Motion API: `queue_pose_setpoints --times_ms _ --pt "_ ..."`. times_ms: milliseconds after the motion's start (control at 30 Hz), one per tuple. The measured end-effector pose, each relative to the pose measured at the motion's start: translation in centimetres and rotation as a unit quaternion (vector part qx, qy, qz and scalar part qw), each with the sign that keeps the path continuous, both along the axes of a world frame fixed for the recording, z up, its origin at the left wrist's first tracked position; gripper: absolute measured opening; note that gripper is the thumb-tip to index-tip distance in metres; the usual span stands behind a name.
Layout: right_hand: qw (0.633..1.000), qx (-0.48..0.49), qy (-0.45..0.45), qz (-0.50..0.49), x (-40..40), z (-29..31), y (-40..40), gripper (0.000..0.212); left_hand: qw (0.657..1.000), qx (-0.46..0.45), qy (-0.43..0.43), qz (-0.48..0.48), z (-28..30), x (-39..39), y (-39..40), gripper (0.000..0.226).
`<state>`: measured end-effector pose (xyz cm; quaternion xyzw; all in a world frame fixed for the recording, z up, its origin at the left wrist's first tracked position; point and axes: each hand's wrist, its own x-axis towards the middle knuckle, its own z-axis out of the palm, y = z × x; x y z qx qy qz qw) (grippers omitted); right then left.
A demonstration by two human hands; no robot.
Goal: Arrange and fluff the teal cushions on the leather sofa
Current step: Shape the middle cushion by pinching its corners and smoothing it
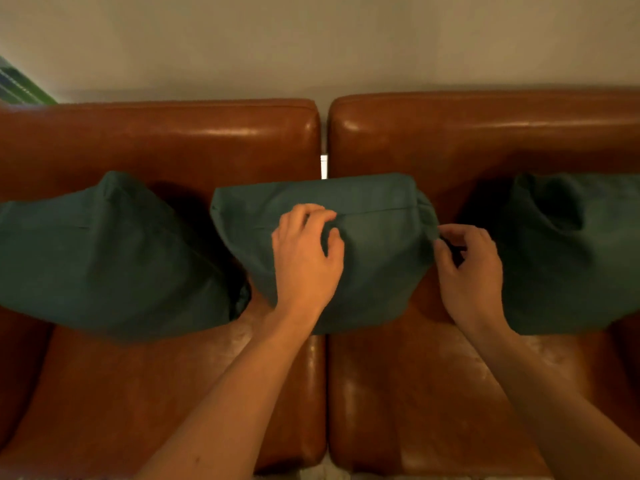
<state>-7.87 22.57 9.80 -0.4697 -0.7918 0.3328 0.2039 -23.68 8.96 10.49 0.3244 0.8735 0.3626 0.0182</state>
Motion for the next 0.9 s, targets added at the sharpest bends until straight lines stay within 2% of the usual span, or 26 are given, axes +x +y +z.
queue_pose_setpoints --times_ms 167,300,400,567,633,900 --pt "0.999 -0.042 0.025 -0.006 0.2 -1.5 2.7 0.009 0.991 -0.022 0.022 -0.133 0.9 1.9 4.8 0.022" --pt "0.997 -0.063 0.035 0.033 -1.1 -3.2 4.7 0.010 0.978 -0.076 0.048 -0.191 1.0 2.1 8.0 0.028" --pt "0.992 -0.079 0.003 0.097 -1.6 -4.1 5.8 0.013 0.973 -0.123 0.063 -0.187 0.2 2.2 8.8 0.029" --pt "0.974 -0.145 -0.026 0.171 -1.3 -3.7 6.4 0.022 0.973 -0.139 0.083 -0.163 -0.6 2.4 8.1 0.030" --pt "0.974 -0.129 -0.028 0.186 -1.4 -3.3 5.9 0.019 0.973 -0.146 0.094 -0.155 -0.9 2.6 7.8 0.031" --pt "0.976 -0.075 -0.138 0.148 -3.0 -1.3 4.2 0.018 0.970 -0.159 0.105 -0.154 -1.3 2.9 6.6 0.033"
